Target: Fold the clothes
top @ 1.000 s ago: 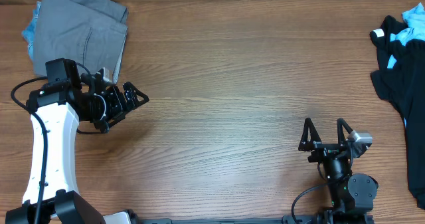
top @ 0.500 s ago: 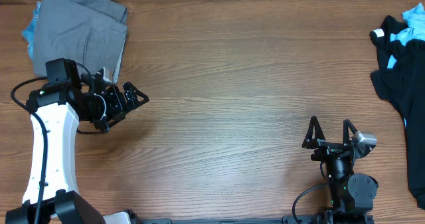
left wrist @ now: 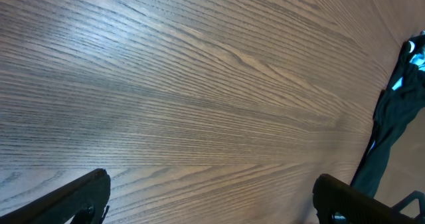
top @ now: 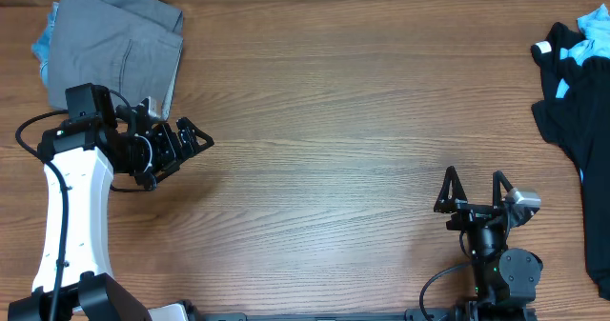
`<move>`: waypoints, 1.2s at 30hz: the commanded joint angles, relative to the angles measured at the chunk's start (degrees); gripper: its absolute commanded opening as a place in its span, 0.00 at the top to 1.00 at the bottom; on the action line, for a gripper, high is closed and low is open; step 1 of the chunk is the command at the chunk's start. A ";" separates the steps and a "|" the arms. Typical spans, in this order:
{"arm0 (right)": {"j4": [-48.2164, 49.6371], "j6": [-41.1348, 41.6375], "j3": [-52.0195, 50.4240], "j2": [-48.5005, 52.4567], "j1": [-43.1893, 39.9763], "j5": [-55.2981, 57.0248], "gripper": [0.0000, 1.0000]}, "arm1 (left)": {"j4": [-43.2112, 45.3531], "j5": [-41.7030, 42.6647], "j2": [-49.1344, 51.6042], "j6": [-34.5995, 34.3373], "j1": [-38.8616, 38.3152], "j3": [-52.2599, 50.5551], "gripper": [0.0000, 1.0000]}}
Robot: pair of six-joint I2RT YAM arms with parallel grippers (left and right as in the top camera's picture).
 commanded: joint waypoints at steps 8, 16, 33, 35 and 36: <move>0.17 -0.22 -0.66 -0.68 -0.17 0.74 0.00 | 0.11 -2.97 0.37 -0.11 0.00 -0.35 0.00; 0.17 -0.22 -0.66 -0.68 -0.17 0.74 0.00 | 4.74 -7.37 -7.63 -0.35 -4.24 -5.68 0.00; 0.17 -0.22 -0.66 -0.68 -0.17 0.74 0.00 | 39.98 -19.12 -58.99 -0.57 -19.50 -47.36 0.00; 0.17 -0.22 -0.66 -0.68 -0.17 0.74 0.00 | 41.55 -19.61 -60.78 -0.85 -19.50 -49.09 0.00; 0.17 -0.20 -0.66 -0.68 -0.17 0.74 0.00 | 42.73 -19.63 -61.13 -1.31 -19.50 -49.72 0.00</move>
